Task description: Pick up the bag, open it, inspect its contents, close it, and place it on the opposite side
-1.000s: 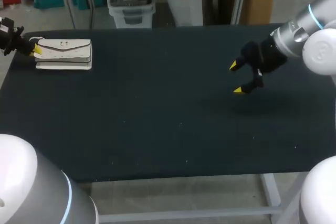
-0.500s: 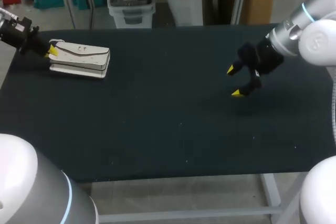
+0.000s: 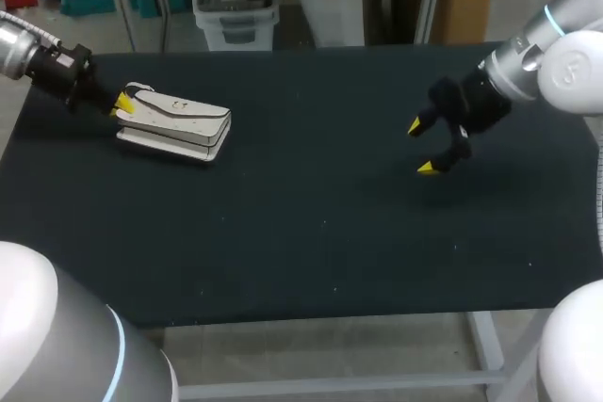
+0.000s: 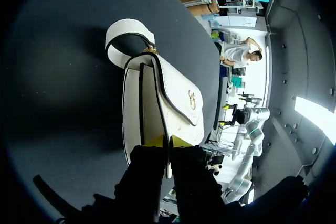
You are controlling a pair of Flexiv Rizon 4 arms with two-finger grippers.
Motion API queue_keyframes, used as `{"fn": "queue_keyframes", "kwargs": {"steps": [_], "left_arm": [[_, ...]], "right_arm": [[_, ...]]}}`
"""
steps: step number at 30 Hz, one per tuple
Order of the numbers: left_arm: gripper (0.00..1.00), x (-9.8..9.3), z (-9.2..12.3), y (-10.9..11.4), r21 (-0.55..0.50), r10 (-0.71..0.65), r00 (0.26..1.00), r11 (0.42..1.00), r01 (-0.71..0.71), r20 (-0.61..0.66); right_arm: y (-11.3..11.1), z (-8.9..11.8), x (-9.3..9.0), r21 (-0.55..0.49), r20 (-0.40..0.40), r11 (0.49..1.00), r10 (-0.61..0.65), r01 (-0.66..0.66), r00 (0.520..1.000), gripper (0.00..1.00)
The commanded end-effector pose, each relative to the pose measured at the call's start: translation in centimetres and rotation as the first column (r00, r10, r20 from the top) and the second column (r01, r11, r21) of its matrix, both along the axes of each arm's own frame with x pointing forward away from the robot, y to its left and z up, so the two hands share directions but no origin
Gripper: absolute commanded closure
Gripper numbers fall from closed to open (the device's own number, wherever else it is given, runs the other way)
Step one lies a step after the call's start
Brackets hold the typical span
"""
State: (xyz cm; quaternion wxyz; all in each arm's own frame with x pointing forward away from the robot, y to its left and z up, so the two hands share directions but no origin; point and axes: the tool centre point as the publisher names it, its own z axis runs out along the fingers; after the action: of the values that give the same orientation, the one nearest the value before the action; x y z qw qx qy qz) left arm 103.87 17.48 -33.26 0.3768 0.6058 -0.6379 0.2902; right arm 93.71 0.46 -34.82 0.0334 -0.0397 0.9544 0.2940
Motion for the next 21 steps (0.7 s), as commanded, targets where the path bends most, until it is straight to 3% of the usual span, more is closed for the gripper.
{"fn": "queue_keyframes", "kwargs": {"steps": [1, 2, 3, 9, 11, 14, 18, 21], "left_arm": [[0.51, -1.2, 0.2, -1.5, 0.022, -0.002, 1.000, 1.000, 0.001, 0.029], [0.01, -1.3, 0.3, -1.5, 0.026, -0.016, 0.999, 1.000, 0.015, 0.032], [0.00, -1.3, 0.4, -1.4, 0.021, -0.037, 0.999, 0.999, 0.036, 0.027], [0.00, -0.8, 1.5, -0.2, 0.073, -0.124, 0.991, 0.990, 0.121, 0.044], [0.08, -0.5, 1.6, 0.1, 0.093, -0.175, 0.984, 0.981, 0.171, 0.035], [0.07, 0.0, 1.3, 0.5, 0.123, -0.219, 0.975, 0.969, 0.214, 0.031], [0.31, 0.7, 0.5, 1.1, 0.118, -0.261, 0.965, 0.959, 0.257, 0.024], [0.30, 1.3, -0.1, 1.2, 0.134, -0.289, 0.957, 0.950, 0.282, 0.035]], "right_arm": [[0.0, 0.0, 0.1, 0.002, -0.002, 1.000, 0.003, -0.003, 1.000, 0.00], [0.0, 0.0, 0.1, 0.002, -0.002, 1.000, 0.003, -0.003, 1.000, 0.00], [0.0, 0.0, 0.1, 0.002, -0.002, 1.000, 0.003, -0.003, 1.000, 0.00], [0.0, 0.0, 0.1, 0.002, -0.002, 1.000, 0.003, -0.003, 1.000, 0.00], [0.0, 0.0, 0.1, 0.002, -0.002, 1.000, 0.003, -0.003, 1.000, 0.00], [0.0, 0.0, 0.1, 0.002, -0.002, 1.000, 0.003, -0.003, 1.000, 0.00], [0.0, 0.0, 0.1, 0.002, -0.002, 1.000, 0.003, -0.003, 1.000, 0.00], [0.0, 0.0, 0.1, 0.002, -0.002, 1.000, 0.003, -0.003, 1.000, 0.00]]}}
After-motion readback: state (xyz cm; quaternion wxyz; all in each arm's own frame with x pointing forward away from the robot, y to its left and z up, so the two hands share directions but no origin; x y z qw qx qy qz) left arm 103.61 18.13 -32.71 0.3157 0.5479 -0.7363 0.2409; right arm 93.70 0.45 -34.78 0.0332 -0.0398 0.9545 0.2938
